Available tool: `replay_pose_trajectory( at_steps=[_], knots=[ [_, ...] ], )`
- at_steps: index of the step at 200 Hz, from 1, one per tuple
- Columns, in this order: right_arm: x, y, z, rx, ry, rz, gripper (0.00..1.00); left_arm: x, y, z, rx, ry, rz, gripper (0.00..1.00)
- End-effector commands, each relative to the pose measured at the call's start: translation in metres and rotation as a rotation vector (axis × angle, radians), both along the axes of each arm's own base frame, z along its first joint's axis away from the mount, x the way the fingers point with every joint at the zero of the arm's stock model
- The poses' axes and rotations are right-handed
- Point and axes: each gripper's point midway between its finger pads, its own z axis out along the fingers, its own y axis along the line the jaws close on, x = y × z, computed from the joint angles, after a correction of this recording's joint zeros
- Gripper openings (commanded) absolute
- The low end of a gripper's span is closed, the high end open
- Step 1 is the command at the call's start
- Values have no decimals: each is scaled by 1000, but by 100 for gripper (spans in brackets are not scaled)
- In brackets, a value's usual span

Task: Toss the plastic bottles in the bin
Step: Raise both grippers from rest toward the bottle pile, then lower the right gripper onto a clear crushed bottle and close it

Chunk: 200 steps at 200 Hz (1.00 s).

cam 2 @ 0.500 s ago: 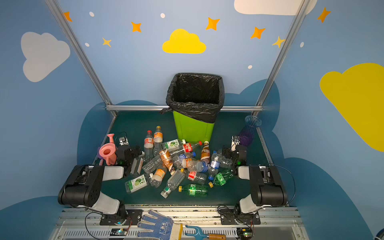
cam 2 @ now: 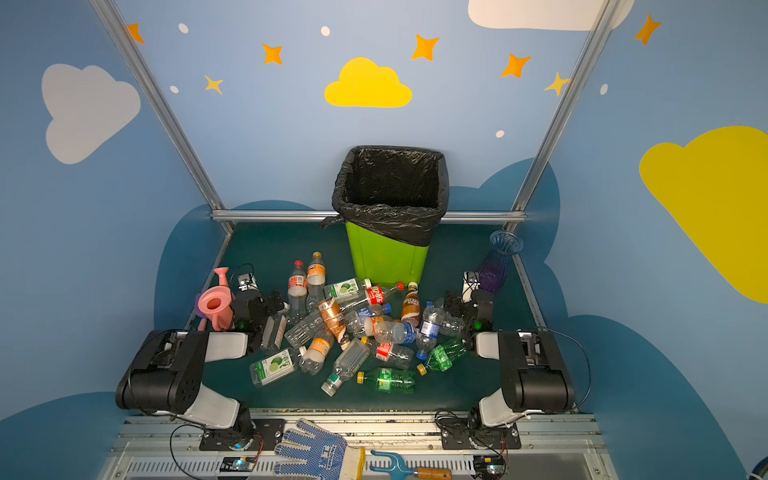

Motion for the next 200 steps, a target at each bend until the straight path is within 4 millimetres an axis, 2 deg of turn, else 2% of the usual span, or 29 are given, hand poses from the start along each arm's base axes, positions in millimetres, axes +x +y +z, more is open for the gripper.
replay_pose_trajectory(
  at_steps=[1,54,75,101,112,113,116,131,145,147,153,168,200],
  knots=[
    [3,1,8,2,-22,7,97,3,0,8,2,-18,-3,100],
    [3,-1,8,5,-23,4,97,3,1,9,1,-20,-1,100],
    [7,-13,24,10,-28,-80,97,3,4,12,-3,-20,25,100],
    [-6,-22,28,74,140,-149,97,1,2,22,2,-40,14,100],
    [-12,-18,32,113,192,-147,97,-1,6,31,1,-27,45,100],
    [-12,-18,33,116,197,-148,97,1,7,36,0,-41,50,100],
    [-14,-18,34,126,205,-149,97,-2,8,34,2,-3,58,100],
    [-24,-11,38,184,267,-149,97,0,12,58,-2,47,81,100],
    [-37,-3,34,243,328,-140,97,5,6,78,-25,46,53,100],
    [-33,-2,42,256,315,-136,97,6,5,80,-31,46,48,100],
    [-37,6,47,290,329,-107,97,7,1,86,-54,43,33,100],
    [-47,21,49,354,371,-60,96,6,-8,94,-122,35,10,100],
    [-73,38,50,432,499,-45,95,-5,-20,93,-246,-4,2,100]
  ],
)
